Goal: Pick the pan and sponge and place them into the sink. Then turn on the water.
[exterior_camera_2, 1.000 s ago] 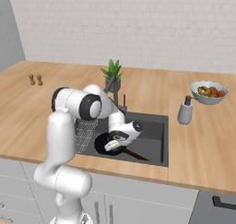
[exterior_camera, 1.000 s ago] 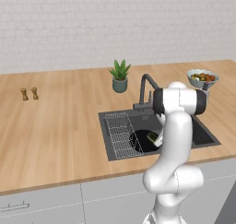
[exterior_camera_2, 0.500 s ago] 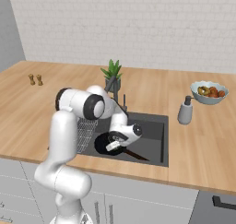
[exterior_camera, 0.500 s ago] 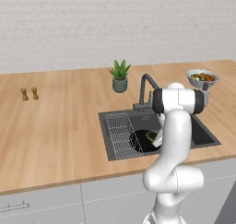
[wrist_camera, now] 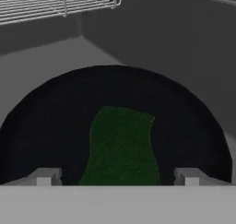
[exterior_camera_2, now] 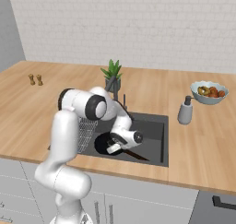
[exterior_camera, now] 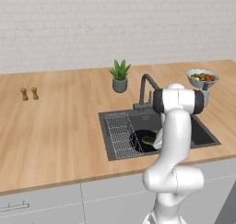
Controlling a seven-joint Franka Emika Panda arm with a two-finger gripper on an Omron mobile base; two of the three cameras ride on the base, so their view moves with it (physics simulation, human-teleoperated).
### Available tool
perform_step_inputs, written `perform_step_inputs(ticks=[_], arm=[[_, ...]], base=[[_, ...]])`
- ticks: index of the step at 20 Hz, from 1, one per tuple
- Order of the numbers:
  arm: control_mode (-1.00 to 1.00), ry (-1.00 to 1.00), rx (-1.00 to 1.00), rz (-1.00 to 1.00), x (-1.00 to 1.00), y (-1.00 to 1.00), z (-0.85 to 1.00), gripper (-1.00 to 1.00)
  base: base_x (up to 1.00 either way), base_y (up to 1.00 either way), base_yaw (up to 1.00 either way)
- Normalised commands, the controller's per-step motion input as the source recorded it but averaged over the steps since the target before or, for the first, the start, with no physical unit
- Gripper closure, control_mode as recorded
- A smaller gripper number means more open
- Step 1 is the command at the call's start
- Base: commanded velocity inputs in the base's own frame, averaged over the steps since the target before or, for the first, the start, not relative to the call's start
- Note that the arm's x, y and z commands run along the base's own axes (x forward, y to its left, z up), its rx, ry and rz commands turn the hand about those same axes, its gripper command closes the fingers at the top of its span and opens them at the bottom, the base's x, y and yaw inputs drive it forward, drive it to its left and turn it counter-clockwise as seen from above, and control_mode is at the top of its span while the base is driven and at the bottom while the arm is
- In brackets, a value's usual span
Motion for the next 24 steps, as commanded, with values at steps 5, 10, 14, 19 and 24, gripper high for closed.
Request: perform_step_inputs(ticks=[5, 10, 14, 19, 24], arm=[[-1.0, -0.21, 0.12, 0.0, 0.0, -0.19, 0.1, -1.0], [-1.0, -0.09, 0.13, 0.0, 0.0, -0.14, 0.61, -1.0], [-1.0, 0.0, 0.01, 0.0, 0.0, -0.01, 1.0, -1.0], [-1.0, -0.01, 0.0, -0.07, 0.0, 0.0, 0.89, -1.0], [-1.0, -0.07, 0.0, -0.23, -0.01, 0.0, 0.6, -1.0]], base=[[0.0, 0.0, 0.0], [0.0, 0.0, 0.0], [0.0, 0.0, 0.0], [0.0, 0.0, 0.0], [0.0, 0.0, 0.0]])
